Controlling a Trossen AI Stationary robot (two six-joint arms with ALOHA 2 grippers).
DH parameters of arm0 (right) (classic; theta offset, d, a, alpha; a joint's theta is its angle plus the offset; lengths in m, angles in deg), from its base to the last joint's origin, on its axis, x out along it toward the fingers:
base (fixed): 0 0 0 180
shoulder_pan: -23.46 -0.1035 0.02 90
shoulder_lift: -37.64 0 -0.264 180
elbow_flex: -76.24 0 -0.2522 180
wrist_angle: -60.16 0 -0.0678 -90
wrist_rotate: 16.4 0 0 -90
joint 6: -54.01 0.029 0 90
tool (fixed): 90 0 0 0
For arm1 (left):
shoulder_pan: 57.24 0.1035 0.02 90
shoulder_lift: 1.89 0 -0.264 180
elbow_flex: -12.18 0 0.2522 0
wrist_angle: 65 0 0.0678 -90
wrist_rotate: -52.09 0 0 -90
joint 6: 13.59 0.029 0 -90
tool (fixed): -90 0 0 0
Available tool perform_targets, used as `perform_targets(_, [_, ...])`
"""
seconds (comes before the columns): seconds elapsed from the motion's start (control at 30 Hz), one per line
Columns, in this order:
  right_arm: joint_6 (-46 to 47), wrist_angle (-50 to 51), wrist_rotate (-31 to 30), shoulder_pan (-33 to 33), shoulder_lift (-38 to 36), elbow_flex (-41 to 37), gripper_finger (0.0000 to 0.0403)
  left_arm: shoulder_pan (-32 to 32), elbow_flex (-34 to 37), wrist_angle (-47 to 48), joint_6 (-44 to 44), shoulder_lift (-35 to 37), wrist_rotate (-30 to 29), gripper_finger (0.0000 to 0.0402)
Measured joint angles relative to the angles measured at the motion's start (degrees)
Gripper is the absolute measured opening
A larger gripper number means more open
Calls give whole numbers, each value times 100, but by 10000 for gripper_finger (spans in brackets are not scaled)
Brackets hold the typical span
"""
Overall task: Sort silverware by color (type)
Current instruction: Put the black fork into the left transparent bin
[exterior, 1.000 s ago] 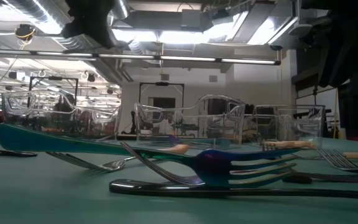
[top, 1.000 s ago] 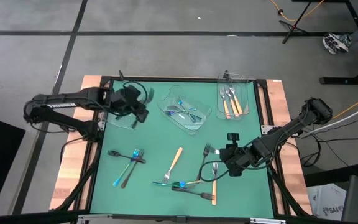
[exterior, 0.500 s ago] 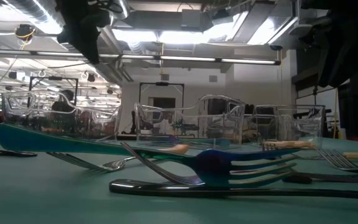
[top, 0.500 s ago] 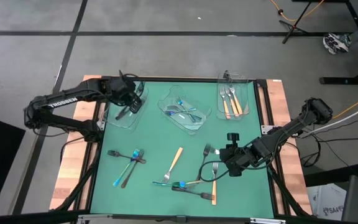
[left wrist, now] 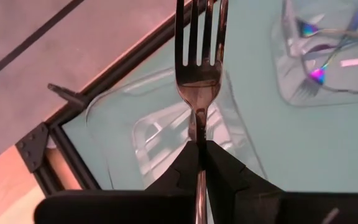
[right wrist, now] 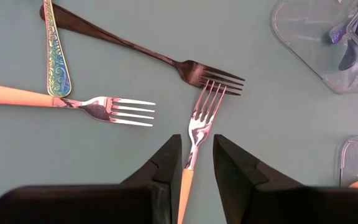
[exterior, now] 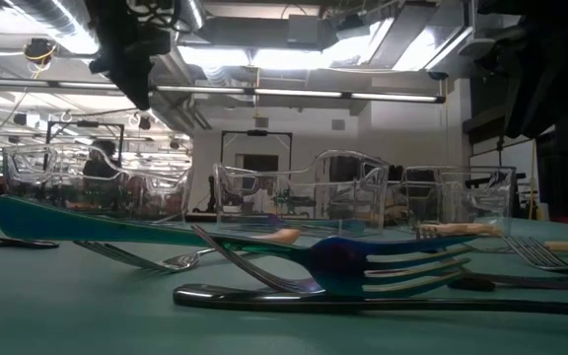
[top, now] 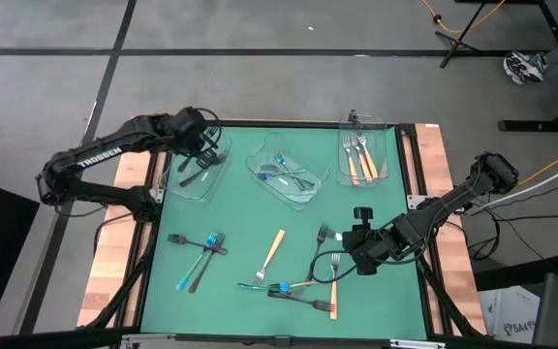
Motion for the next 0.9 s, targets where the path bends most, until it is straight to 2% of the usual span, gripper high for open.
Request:
perform_targets(0.23, [0, -2, 0, -2, 0, 0, 79, 247, 778, -191, 43, 0, 22, 8])
perform_targets(0.33, [0, -4, 0, -2, 0, 0, 79, 347, 1217, -436, 282, 0, 238, 8])
perform_targets(0.57, [0, -7, 0, -1, 0, 0, 79, 541, 2093, -1331, 488, 0, 380, 8])
perform_targets(0.73, [0, -9, 0, -2, 0, 0, 79, 714, 2585, -2040, 844, 0, 719, 8])
perform_targets(0.9, [0, -9, 0, 0, 0, 0, 79, 887, 2993, -2601, 895, 0, 765, 8])
